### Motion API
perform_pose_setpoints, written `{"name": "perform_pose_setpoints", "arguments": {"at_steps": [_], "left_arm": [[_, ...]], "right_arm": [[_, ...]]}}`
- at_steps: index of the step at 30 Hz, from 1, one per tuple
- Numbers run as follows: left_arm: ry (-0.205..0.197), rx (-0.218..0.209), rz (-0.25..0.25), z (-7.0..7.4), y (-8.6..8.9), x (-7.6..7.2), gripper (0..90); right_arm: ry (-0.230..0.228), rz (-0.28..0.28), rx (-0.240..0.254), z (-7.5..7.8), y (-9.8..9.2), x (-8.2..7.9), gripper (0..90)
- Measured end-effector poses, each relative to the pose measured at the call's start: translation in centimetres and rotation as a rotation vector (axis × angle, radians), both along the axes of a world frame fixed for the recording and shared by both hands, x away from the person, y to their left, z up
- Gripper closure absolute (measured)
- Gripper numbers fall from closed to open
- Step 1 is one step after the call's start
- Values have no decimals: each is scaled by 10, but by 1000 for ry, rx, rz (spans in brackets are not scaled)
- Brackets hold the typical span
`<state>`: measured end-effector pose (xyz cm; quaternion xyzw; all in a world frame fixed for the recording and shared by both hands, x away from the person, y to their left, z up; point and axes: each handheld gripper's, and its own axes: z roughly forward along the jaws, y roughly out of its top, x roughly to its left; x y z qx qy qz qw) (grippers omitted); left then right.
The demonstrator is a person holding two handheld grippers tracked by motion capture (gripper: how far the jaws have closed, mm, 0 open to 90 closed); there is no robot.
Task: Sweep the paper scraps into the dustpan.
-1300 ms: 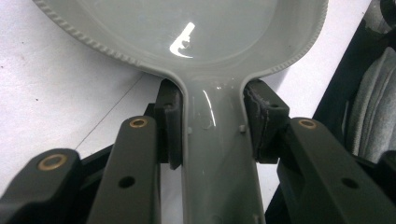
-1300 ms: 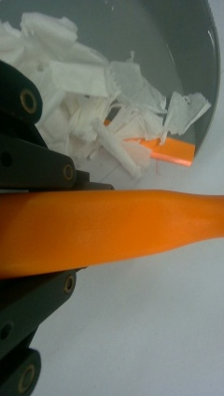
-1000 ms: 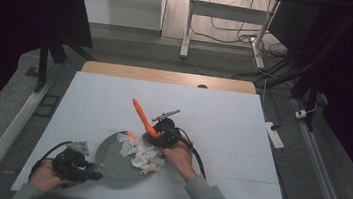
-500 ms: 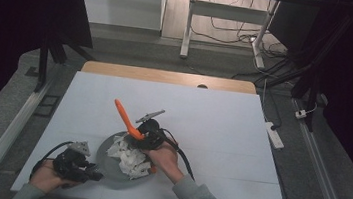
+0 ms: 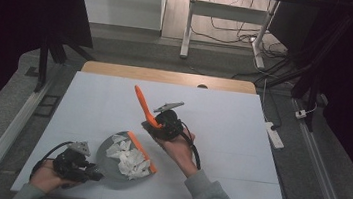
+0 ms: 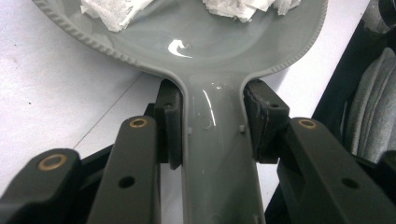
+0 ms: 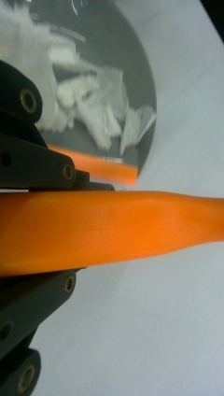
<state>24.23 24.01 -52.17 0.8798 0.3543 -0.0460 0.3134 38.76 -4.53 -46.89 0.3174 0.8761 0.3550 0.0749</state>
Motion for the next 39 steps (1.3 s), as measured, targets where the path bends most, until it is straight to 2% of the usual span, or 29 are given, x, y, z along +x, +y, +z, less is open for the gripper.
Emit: {"name": "perform_pose_setpoints", "arguments": {"at_steps": [4,11,20,24,27,29,32,35,39], "left_arm": [[0,0,-1,0,0,0,614],[-2,0,0,0,0,0,614],[-2,1,1,0,0,0,614],[-2,4,-1,0,-1,0,614],[-1,1,0,0,-1,0,614],[0,0,0,0,-1,0,614],[1,-3,1,0,0,0,614],[0,-3,1,0,0,0,614],[-1,-3,2,0,0,0,614]], "right_arm": [[10,-25,-45,-10,-2,9,767],[31,-15,-122,-32,10,12,767],[52,67,-88,-37,34,-6,768],[80,97,-43,-35,40,-14,768],[120,146,20,-31,44,-20,768],[86,163,4,-27,47,-24,768],[66,146,28,-18,43,-21,768],[48,106,40,-10,32,-15,768],[26,46,31,-4,14,-9,767]]}}
